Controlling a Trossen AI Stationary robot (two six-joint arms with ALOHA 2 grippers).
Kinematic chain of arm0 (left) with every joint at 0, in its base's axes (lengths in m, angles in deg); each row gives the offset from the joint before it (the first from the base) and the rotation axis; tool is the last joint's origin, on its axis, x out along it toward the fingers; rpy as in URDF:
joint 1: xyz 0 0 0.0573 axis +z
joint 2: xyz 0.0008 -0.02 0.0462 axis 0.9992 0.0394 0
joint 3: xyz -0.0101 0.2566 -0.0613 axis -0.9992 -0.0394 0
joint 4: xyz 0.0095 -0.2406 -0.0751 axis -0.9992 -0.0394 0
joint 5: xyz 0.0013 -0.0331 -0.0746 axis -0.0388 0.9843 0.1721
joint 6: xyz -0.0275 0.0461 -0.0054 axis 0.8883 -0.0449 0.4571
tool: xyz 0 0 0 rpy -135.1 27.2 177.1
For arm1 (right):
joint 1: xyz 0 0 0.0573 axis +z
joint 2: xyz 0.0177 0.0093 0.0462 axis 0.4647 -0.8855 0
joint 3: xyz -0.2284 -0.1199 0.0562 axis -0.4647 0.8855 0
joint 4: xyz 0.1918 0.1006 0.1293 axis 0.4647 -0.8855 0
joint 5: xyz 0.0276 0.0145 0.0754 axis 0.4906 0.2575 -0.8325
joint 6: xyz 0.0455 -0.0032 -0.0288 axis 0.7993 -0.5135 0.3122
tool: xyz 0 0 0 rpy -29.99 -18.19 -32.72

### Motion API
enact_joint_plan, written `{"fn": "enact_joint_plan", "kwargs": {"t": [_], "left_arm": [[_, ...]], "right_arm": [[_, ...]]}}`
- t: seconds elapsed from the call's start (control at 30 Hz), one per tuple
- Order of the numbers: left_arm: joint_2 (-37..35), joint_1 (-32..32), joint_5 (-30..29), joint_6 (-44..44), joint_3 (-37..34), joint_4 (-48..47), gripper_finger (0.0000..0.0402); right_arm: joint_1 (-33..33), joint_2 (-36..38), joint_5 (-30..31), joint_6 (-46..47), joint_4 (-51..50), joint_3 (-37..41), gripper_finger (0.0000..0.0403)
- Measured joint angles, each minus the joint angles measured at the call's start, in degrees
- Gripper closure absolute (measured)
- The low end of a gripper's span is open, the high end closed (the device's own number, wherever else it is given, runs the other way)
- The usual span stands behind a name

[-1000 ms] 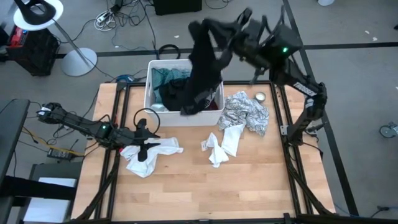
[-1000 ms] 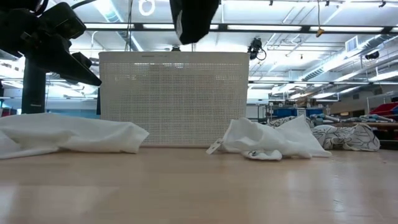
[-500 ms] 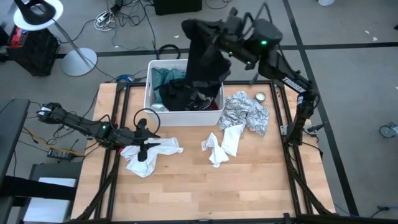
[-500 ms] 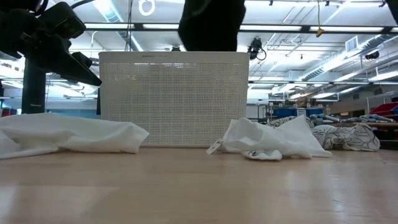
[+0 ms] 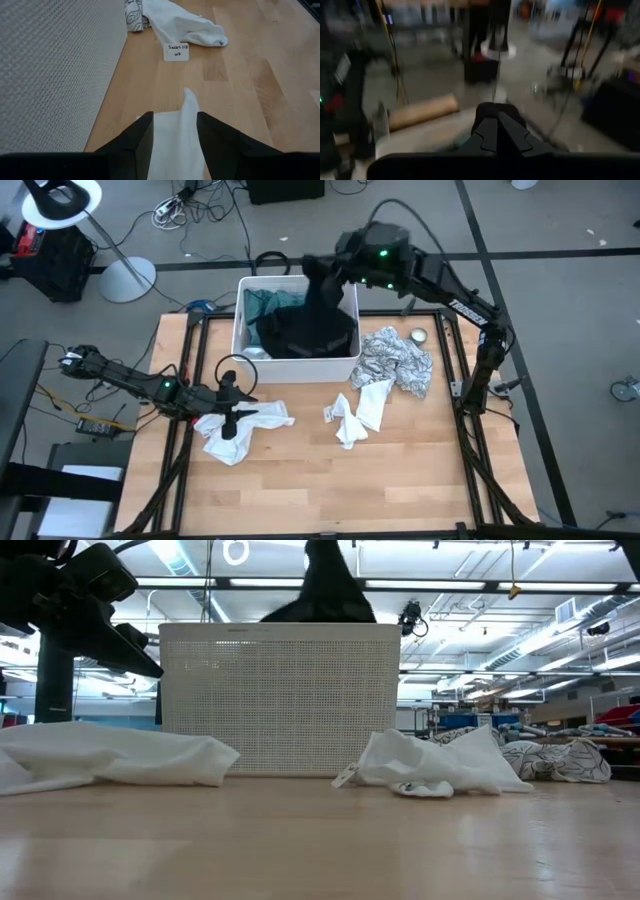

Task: Sort clothes
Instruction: Put the black boxer into the white laundry bin

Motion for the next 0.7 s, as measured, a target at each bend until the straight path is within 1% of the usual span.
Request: {"fn": "enact_joint_plan", "kwargs": {"t": [0.07,0.23,0.47,0.53,0.7], "left_arm": [[0.0,0.0,0.0,0.0,0.0,-0.1,0.0245],[0.0,0.0,0.0,0.0,0.0,0.3,0.0245],[0.0,0.0,0.0,0.0,0.0,0.1,0.0245],[0.0,0.0,0.0,0.0,0.0,-0.1,0.0245],[0.0,0.0,0.0,0.0,0.0,-0.1,0.0245]], "right_arm": [[0.0,-0.1,0.0,0.8,-0.5,3.3,0.0403],[0.1,-0.1,-0.3,2.0,2.7,13.8,0.0403],[0.0,-0.1,-6.1,5.3,12.9,28.8,0.0403],[0.0,-0.1,-6.4,6.6,15.4,32.7,0.0403],[-0.5,-0.1,-6.6,9.7,17.5,40.5,0.0403]]}}
